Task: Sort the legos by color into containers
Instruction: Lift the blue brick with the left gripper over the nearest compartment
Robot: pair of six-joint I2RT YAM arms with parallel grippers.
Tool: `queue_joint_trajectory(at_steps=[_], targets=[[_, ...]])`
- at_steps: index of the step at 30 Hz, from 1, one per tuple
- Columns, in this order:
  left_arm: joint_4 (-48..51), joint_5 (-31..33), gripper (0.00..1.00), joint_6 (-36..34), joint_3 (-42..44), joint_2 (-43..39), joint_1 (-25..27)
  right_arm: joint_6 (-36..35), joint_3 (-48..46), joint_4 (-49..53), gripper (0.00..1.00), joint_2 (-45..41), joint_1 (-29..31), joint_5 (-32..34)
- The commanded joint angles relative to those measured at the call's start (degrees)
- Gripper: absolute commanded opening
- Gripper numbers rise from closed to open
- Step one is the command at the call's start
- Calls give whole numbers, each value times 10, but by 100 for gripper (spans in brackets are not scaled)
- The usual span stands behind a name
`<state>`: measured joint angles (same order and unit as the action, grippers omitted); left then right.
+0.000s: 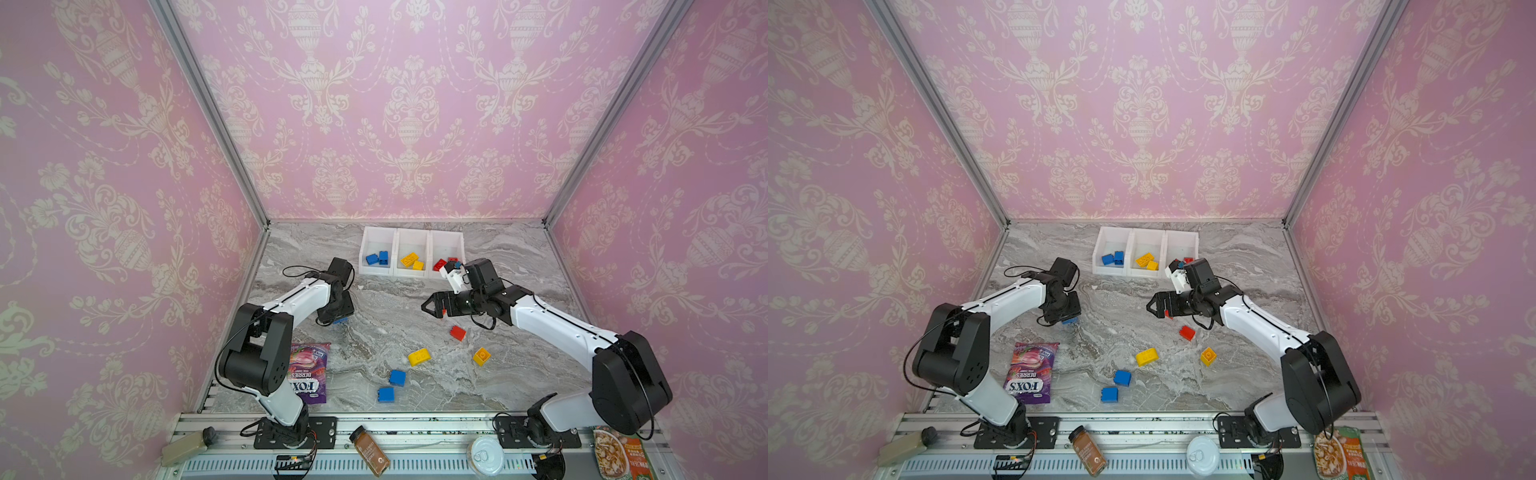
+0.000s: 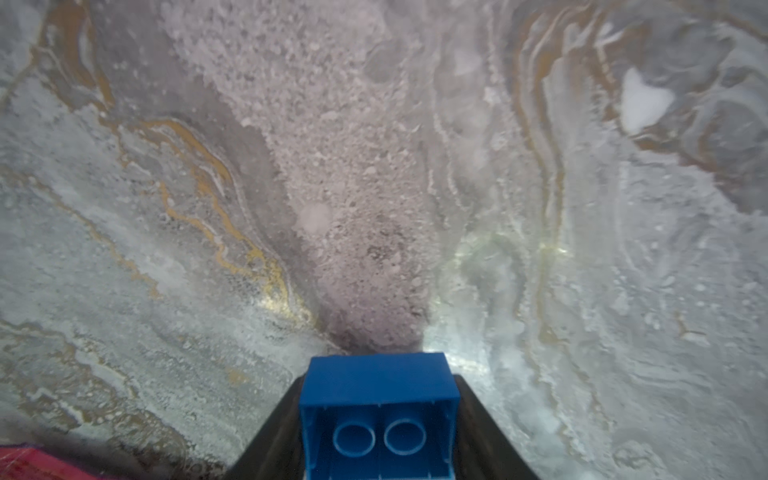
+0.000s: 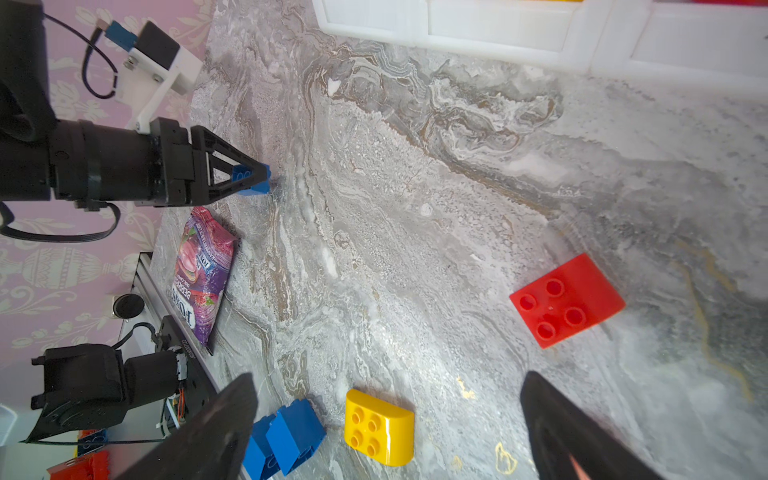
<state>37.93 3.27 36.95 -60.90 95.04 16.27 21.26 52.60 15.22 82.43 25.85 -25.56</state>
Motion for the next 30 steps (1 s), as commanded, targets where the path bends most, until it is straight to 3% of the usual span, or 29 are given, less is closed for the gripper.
queue_joint_trajectory(at_steps=[1,13,22,30], targets=[[8,24,46,-12,-58,-23,17,13,-17,-10,100,-21,-6,2],[-20,4,46,-59,-288,96,49,23,-30,0,100,-57,-12,12],[-61,4,47,-100,-421,231,49,27,-35,17,100,-86,-13,22],[-37,14,48,-129,-517,322,45,23,-31,45,100,-103,-15,42]])
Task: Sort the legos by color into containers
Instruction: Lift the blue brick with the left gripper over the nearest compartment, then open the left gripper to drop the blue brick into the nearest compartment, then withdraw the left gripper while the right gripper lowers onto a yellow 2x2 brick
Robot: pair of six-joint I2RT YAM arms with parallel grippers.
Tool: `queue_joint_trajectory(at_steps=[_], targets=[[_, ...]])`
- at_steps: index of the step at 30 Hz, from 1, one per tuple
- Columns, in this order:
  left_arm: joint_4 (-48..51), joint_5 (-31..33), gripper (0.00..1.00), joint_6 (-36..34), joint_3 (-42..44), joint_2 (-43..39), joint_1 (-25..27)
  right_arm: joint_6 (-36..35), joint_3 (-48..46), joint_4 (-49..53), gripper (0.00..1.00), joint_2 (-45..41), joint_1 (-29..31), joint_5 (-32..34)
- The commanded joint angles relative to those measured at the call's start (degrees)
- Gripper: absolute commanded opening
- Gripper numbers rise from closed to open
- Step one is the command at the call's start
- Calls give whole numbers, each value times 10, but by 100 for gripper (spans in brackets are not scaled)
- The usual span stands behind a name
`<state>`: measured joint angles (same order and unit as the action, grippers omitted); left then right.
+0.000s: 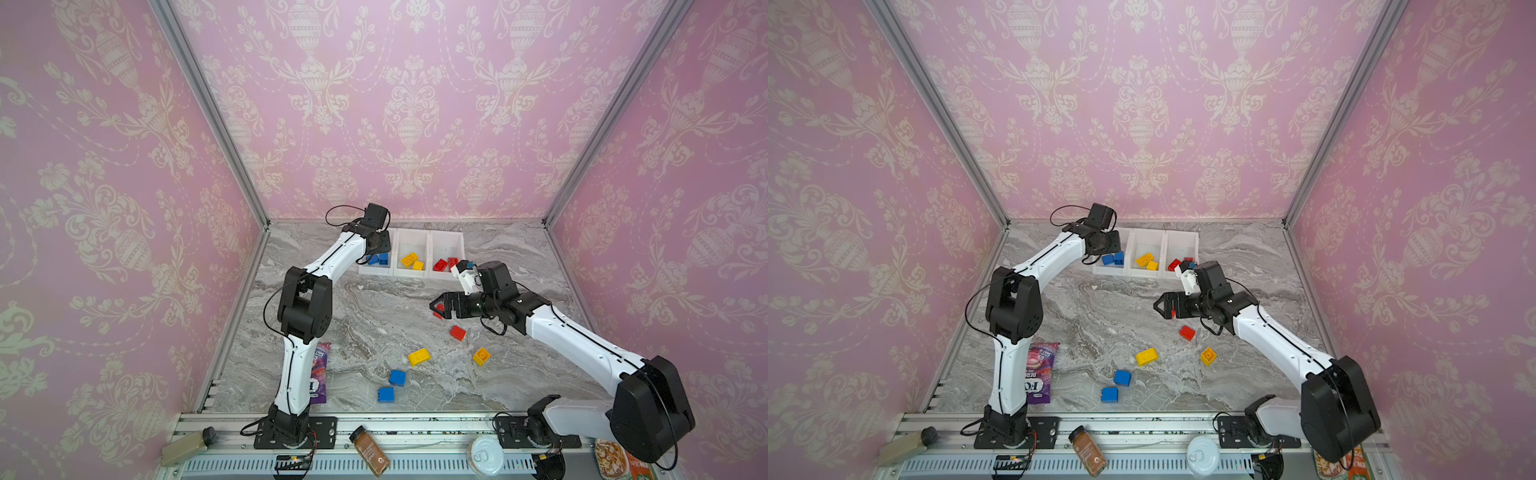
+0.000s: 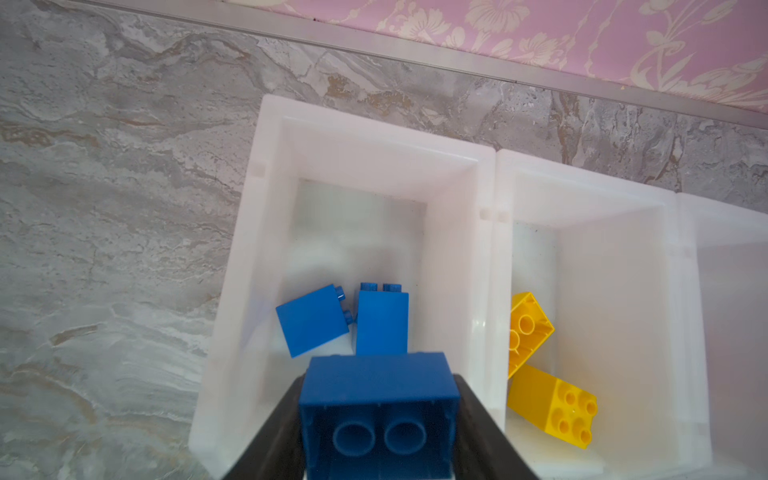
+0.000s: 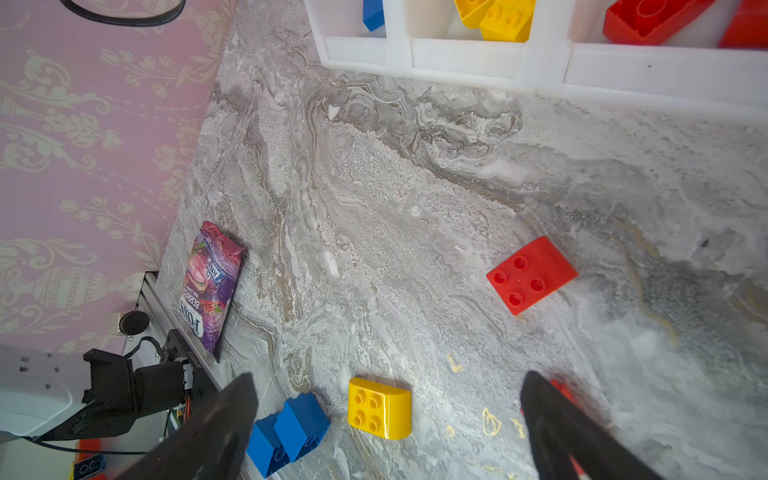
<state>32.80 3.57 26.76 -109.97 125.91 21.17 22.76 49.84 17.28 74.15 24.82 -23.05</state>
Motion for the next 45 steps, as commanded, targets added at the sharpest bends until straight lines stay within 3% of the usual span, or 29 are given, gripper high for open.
queue_joint_trajectory(at_steps=[1,3,7,10,30,36,45], targets=[[18,15,49,-30,-31,19,-6,8,-3,30,100,-22,-6,21],[24,16,53,-33,-38,26,-9,7,-1,42,100,-23,-9,30],[28,23,73,-37,-33,26,-10,12,-1,55,100,-23,-13,44],[22,27,80,-38,-24,19,-10,16,1,63,100,-22,-16,53],[-49,2,91,-28,104,-100,-7,31,38,241,100,-21,-13,203],[-79,-19,94,-12,186,-166,-4,49,27,298,100,-15,12,236],[-88,-41,99,4,273,-243,-2,91,-9,302,100,10,63,275]])
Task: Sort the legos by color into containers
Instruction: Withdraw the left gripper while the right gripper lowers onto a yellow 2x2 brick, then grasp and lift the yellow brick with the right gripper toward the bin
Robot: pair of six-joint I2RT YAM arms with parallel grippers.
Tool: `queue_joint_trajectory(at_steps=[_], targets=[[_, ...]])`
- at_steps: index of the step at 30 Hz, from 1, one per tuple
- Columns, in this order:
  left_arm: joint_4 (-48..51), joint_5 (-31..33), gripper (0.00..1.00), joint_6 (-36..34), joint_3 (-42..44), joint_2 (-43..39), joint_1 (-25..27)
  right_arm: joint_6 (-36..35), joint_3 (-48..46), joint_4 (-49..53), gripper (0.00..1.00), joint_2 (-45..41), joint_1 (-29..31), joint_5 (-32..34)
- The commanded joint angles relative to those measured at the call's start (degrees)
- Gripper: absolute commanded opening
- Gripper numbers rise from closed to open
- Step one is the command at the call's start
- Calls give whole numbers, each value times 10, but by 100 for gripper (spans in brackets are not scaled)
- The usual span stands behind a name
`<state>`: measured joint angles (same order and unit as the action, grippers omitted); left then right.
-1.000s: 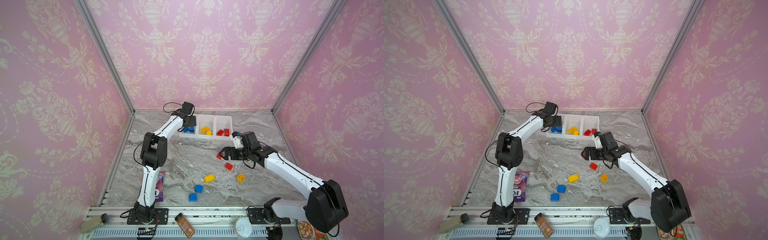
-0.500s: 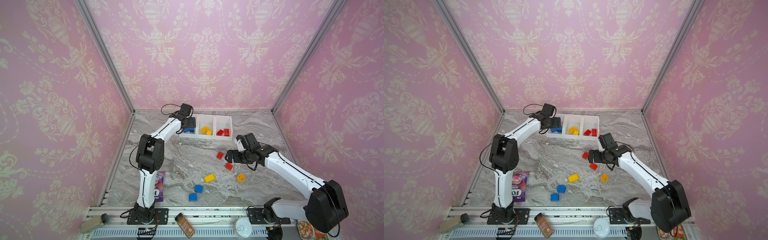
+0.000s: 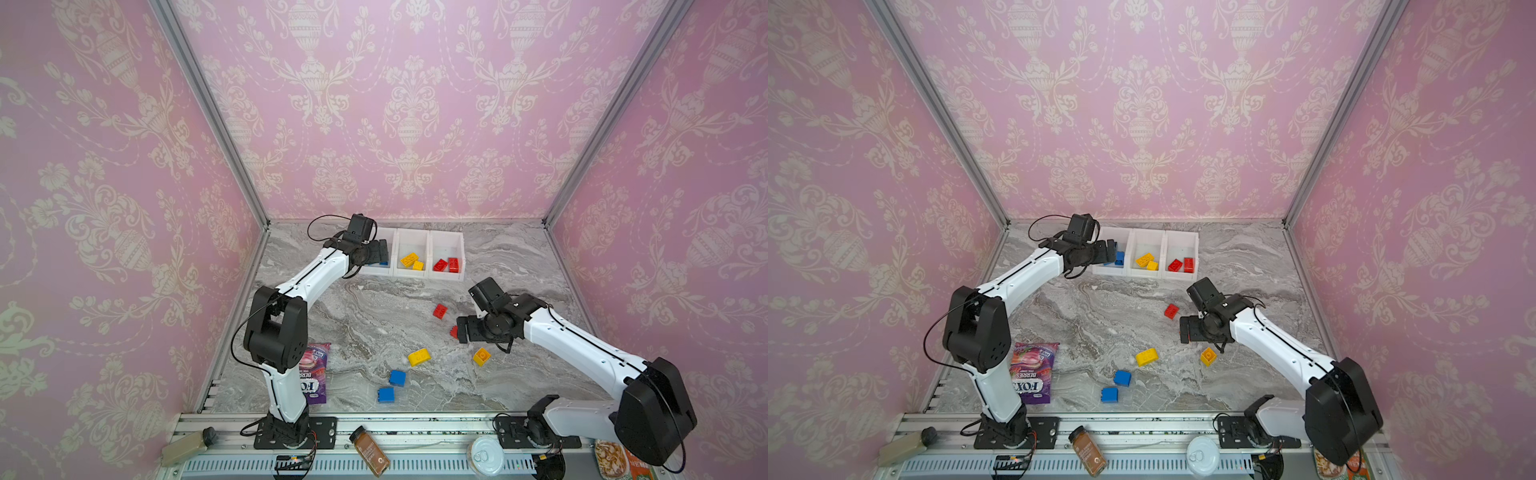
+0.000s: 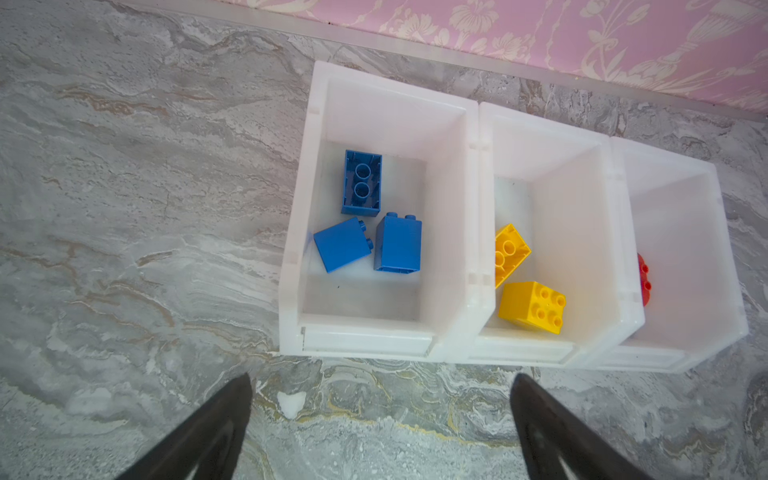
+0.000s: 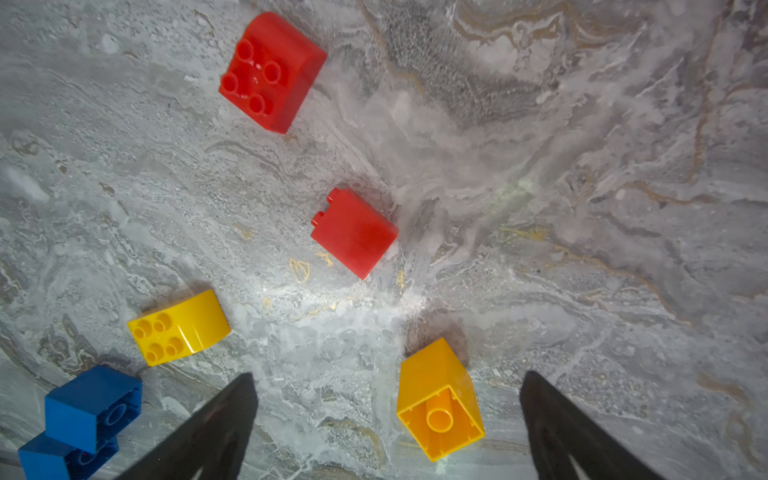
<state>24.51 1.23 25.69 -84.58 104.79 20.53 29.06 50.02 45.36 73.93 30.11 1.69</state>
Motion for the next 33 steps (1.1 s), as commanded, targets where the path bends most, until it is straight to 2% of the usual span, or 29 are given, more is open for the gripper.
queue_joint_trajectory(at_steps=[1,3,6,11,14,16,22,27,33], targets=[[-4,-18,99,14,26,-40,5,46,-9,36,100,25,12,44],[0,-18,99,13,35,-52,5,115,-6,68,100,38,12,87],[1,-15,99,9,48,-68,6,198,-20,57,100,13,14,97],[4,-13,99,6,53,-74,6,324,-65,-10,100,-52,14,57],[2,-15,99,6,55,-75,6,404,-96,-58,100,-57,17,14],[1,-16,99,6,56,-75,6,435,-99,-58,100,-47,26,20],[2,-14,99,6,63,-79,6,469,-104,-41,91,-41,31,61],[5,-11,99,2,73,-88,5,483,-120,-64,81,-24,30,45],[-6,-15,99,12,105,-114,5,486,-139,-81,76,-13,26,41]])
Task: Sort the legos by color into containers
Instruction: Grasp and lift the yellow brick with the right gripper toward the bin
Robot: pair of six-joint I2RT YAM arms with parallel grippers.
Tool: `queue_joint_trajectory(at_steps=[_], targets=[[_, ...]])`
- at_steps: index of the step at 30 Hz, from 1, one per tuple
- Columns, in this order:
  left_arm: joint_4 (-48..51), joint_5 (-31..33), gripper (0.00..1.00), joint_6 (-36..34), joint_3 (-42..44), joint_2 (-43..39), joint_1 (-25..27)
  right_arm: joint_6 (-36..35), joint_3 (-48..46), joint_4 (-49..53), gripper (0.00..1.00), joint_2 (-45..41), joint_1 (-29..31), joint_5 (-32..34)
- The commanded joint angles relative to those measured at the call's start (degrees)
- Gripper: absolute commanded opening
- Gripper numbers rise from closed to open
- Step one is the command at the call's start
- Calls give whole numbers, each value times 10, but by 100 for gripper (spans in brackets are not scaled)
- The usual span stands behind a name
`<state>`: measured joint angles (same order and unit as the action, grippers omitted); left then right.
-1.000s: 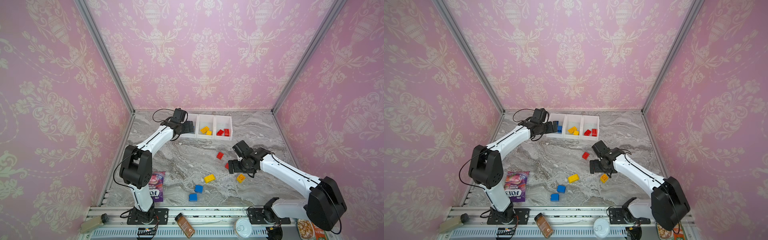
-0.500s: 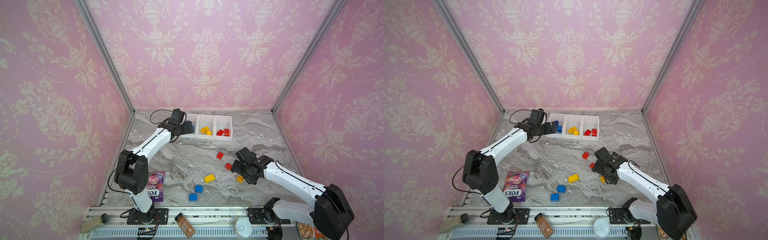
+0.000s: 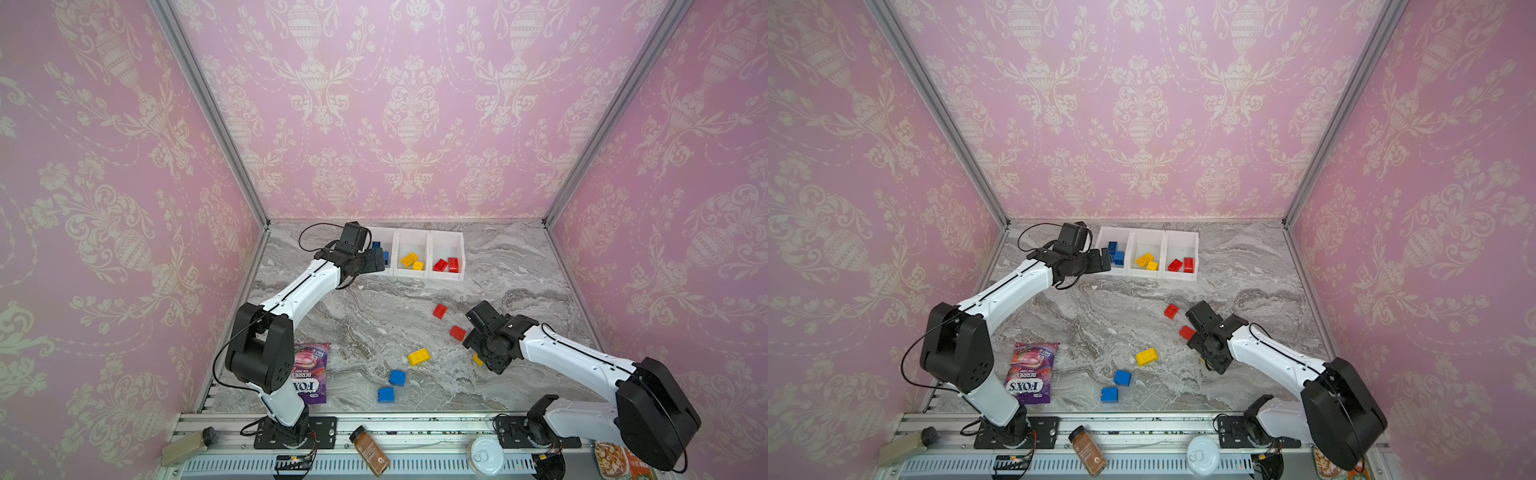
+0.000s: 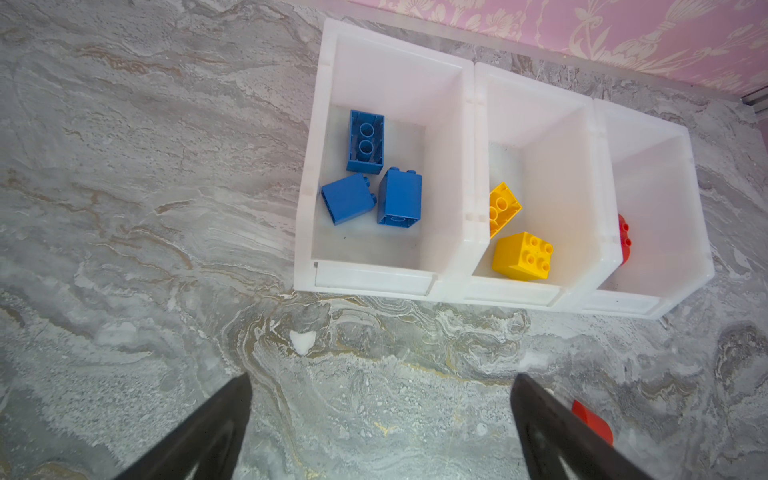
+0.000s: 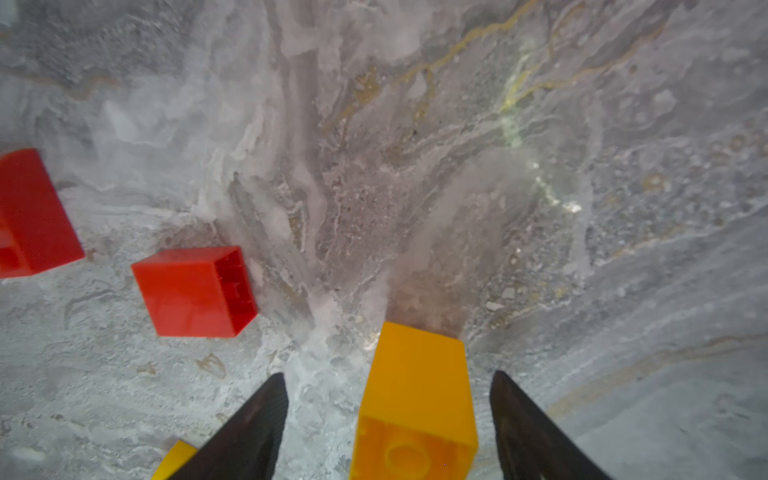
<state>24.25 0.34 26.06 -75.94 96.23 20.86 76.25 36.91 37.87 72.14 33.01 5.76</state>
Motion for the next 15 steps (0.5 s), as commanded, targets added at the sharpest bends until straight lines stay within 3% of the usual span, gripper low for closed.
queue_joint_trajectory(at_steps=[1,15], targets=[[-6,-8,99,10,26,-34,1,12,-8,-6,76,7,-5,0],[-11,-3,99,21,95,-103,-11,-9,-2,2,50,11,-19,-15]])
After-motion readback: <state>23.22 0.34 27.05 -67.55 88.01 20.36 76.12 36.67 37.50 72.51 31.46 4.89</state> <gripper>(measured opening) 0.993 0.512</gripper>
